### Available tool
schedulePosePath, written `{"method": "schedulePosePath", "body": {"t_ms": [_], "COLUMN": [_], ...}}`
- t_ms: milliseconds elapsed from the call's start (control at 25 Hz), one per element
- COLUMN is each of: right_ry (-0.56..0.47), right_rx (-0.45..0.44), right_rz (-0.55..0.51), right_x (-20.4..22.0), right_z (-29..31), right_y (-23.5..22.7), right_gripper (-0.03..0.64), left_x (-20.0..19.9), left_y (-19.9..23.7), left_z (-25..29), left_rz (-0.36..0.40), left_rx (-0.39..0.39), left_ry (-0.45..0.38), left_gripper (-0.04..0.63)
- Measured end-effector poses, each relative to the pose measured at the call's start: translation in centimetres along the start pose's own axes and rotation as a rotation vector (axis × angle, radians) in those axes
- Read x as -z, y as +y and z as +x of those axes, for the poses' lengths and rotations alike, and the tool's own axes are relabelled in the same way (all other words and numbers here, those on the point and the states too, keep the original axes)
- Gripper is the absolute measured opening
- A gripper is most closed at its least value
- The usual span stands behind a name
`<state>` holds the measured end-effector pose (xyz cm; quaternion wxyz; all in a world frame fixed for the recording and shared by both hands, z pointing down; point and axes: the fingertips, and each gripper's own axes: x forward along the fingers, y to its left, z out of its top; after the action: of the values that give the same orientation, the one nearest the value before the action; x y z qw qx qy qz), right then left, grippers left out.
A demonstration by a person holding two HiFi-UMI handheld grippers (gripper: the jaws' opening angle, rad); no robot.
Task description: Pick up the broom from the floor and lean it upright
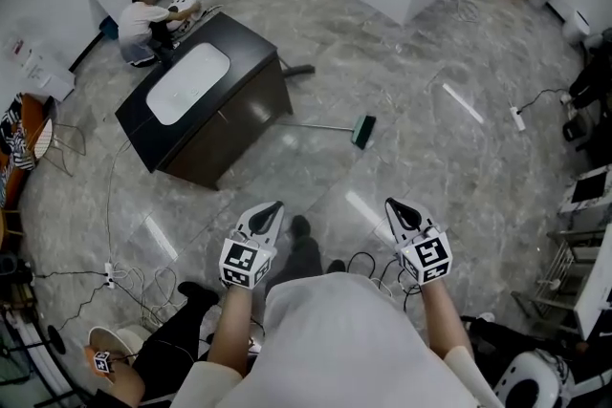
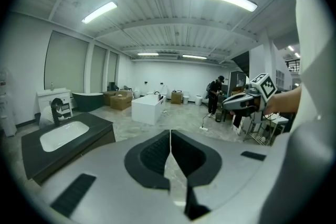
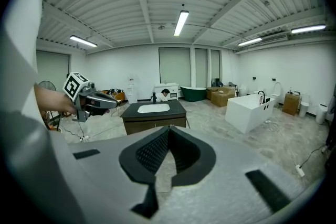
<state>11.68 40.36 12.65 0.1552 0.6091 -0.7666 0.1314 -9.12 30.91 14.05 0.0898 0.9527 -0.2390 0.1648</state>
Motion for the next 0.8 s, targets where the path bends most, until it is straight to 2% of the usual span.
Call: {"method": "schedulePosePath", "body": {"t_ms": [400, 800], "right_ry": [0.074, 0.175], "right_rx": [0.04, 0.063], "right_rz": [0.016, 0.027], "right_x": [-2.5, -2.3], "right_z": [10.4, 20.3], "right_y": [-2.8, -4.3], "right_gripper": [0.0, 0.0], "left_x": [-0.5, 1.4], "left_y": [10.0, 18.8], "left_z": [6.4, 12.5], "left_rz": [-0.025, -0.045], "left_rx": [0.063, 0.143], "left_ry": [0.05, 0.1], "left_gripper": [0.009, 0.009]}}
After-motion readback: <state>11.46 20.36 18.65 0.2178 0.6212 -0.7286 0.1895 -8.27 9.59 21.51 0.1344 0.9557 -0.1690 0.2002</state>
